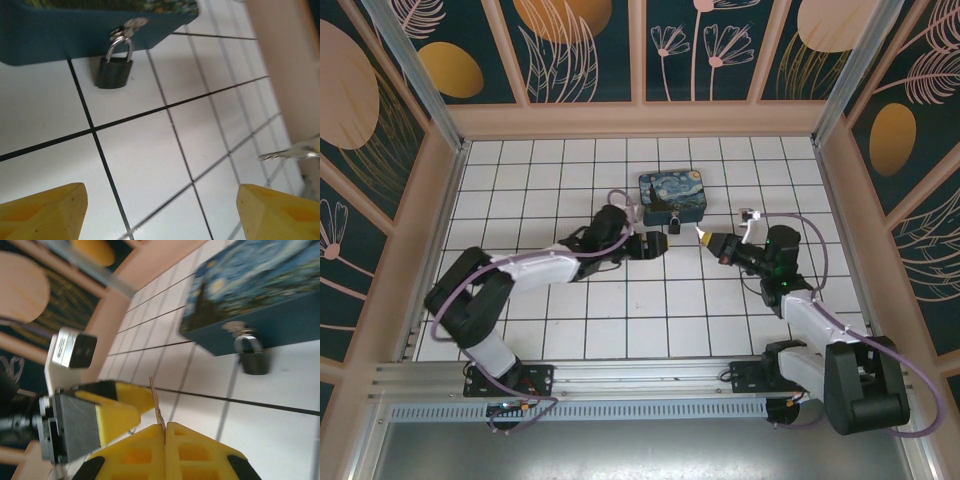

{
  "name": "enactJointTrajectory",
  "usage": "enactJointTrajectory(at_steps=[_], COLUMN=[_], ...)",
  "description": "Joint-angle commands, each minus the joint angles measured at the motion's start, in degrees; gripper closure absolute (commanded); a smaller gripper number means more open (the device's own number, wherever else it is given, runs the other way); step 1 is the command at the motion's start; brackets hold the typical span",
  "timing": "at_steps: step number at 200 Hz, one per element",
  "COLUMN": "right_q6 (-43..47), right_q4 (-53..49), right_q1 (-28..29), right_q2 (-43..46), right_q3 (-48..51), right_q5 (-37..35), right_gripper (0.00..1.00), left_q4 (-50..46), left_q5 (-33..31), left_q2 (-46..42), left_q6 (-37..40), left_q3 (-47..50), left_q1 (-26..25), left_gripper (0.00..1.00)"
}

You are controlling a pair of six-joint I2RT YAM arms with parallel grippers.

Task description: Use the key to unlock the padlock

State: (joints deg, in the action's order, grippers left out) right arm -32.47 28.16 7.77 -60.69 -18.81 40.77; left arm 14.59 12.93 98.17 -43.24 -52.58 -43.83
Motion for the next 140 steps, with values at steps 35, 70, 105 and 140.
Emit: enactJointTrajectory(at_steps=[35, 70, 105, 140], right_q6=[-1.0, -0.3, 0.5, 1.9], right_q4=[-6.1, -9.1, -12.9, -13.5], right_q1=[-5.4, -5.5, -5.5, -5.6], right_q2=[1.7, 2.8, 4.6, 4.5], right_q3=[1.0, 0.1, -1.4, -1.6], right_q5=[-3.6, -5.3, -6.7, -4.8], right_gripper=[1.00, 1.00, 1.00, 1.00], left_q4=[-13.8, -16.7, -19.2, -23.3], left_q5=[-20.9, -26.0, -25.8, -28.1], left_q2=[15.2, 21.9, 28.0, 32.5], left_q6=[1.3, 0.4, 0.4, 0.4], left_q3=[-17.4, -24.5, -31.6, -37.5], left_q1=[-5.0, -5.6, -5.7, -6.2], left_gripper=[0.22, 0.21, 0.24, 0.31])
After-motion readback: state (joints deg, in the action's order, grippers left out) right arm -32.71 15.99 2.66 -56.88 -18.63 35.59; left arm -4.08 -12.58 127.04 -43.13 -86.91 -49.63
